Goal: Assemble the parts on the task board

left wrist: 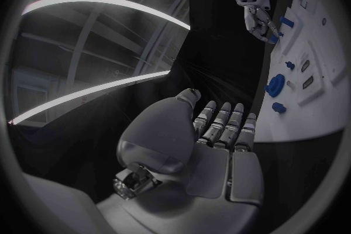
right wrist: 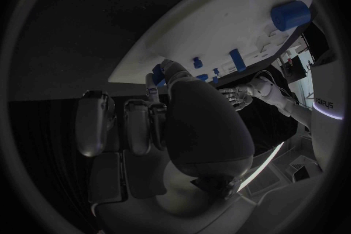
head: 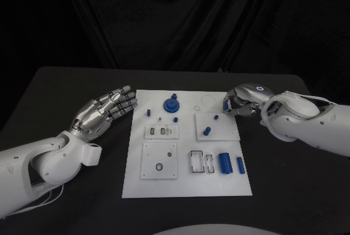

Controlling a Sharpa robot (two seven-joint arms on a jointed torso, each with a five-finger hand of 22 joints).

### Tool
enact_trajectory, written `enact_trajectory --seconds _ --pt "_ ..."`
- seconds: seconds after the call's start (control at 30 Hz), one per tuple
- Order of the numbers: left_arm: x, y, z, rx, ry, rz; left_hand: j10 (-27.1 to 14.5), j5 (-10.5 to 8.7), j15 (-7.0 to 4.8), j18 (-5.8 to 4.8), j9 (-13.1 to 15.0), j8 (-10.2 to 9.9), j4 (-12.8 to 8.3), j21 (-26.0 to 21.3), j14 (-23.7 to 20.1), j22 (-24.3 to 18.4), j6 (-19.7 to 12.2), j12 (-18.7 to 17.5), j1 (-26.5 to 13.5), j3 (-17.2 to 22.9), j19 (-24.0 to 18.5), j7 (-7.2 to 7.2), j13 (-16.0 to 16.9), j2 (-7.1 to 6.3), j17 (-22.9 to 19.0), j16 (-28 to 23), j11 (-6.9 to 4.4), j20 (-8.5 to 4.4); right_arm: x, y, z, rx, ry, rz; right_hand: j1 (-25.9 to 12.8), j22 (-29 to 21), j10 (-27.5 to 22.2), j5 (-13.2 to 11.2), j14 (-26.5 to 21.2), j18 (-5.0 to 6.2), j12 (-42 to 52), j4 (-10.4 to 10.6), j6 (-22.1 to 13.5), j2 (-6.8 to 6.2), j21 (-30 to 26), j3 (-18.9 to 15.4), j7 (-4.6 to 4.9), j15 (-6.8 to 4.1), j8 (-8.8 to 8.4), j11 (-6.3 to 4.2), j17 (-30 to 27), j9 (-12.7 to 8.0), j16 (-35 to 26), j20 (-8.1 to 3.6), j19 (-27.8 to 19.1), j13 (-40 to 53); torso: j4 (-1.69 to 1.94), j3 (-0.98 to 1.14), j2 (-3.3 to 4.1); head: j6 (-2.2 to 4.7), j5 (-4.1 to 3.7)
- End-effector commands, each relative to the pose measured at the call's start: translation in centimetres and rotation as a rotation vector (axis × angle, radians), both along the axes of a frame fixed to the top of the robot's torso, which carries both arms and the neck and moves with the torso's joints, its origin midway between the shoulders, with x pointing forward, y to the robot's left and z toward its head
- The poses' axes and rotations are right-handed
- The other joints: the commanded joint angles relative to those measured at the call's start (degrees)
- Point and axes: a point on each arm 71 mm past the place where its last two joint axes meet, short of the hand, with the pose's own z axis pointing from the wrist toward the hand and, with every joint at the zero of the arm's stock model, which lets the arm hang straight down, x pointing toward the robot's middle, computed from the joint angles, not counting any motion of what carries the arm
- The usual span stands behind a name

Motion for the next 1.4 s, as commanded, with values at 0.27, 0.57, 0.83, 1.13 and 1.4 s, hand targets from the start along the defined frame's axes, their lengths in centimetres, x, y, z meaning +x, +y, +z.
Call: enact_trajectory --seconds 0.27,0.57,0.83,1.13,1.4 --pt "-0.2 -0.1 0.4 -0.053 -0.047 0.005 -0.3 0.2 -0.02 -0.3 0.1 0.2 0.0 -0.2 0.2 0.0 0.4 0.3 -0.8 0.4 -0.1 1.39 0.0 0.01 0.1 0.3 0.11 0.07 -2.3 5.6 3.2 0.124 -0.132 0.128 0.8 8.3 6.0 4.1 5.1 0.47 0.2 -0.5 -0.2 -0.14 0.0 1.0 0.03 -0.17 1.98 0.05 12.2 2.5 0.2 -0.08 0.5 15.1 -0.05 0.0 -0.04 -0.17 0.23" --pt "-0.2 -0.4 0.4 -0.057 -0.048 -0.003 -0.3 0.21 -0.01 -0.3 0.1 0.2 0.0 -0.2 0.2 0.0 0.4 0.2 -0.8 0.5 0.0 1.38 0.0 0.0 0.1 0.4 0.1 0.07 -3.8 12.5 2.3 0.136 -0.072 0.284 1.0 8.6 6.0 5.8 5.1 0.42 0.2 -1.0 -0.2 -0.39 0.3 1.6 -0.06 -0.28 2.52 -0.06 12.3 3.1 0.3 -0.15 0.8 15.1 0.03 -0.03 -0.1 -0.69 0.01" --pt "-0.2 -0.4 0.4 -0.056 -0.044 -0.006 -0.3 0.22 -0.01 -0.3 0.1 0.2 0.0 -0.2 0.2 0.0 0.3 0.3 -0.8 0.5 -0.1 1.37 0.0 -0.01 0.1 0.4 0.09 0.08 -3.9 16.0 0.2 0.079 -0.005 0.341 0.7 8.5 6.0 6.0 5.2 0.46 0.2 -1.2 -0.6 -0.63 0.1 1.8 0.02 -0.31 2.48 -0.04 12.4 3.2 0.5 -0.2 0.8 15.1 -0.02 -0.02 0.03 -0.9 0.3" --pt "-0.1 -0.4 0.2 -0.055 -0.039 -0.01 -0.4 0.23 -0.01 -0.3 0.1 0.2 -0.1 -0.3 0.2 0.0 0.3 0.2 -0.8 0.6 -0.1 1.36 0.0 -0.01 0.1 0.4 0.09 0.08 -3.7 17.7 -1.3 0.044 0.026 0.338 0.3 8.3 6.0 5.9 5.2 0.57 0.2 -1.1 -0.9 -0.94 -0.3 1.7 0.09 -0.27 2.32 0.02 12.4 3.2 0.5 -0.19 0.6 15.1 -0.06 0.03 -0.07 -1.24 0.63" --pt "-0.2 -0.5 0.1 -0.055 -0.035 -0.013 -0.4 0.23 -0.01 -0.3 0.0 0.1 -0.1 -0.3 0.2 -0.1 0.2 0.2 -0.8 0.6 -0.2 1.36 0.0 -0.02 0.1 0.4 0.08 0.08 -3.5 18.0 -1.7 0.029 0.039 0.318 0.2 8.3 6.0 5.8 5.2 0.59 0.2 -1.2 -1.1 -1.0 -0.4 1.7 0.11 -0.25 2.23 0.03 12.4 3.2 0.5 -0.18 0.6 15.1 -0.05 0.05 -0.03 -1.38 0.56"
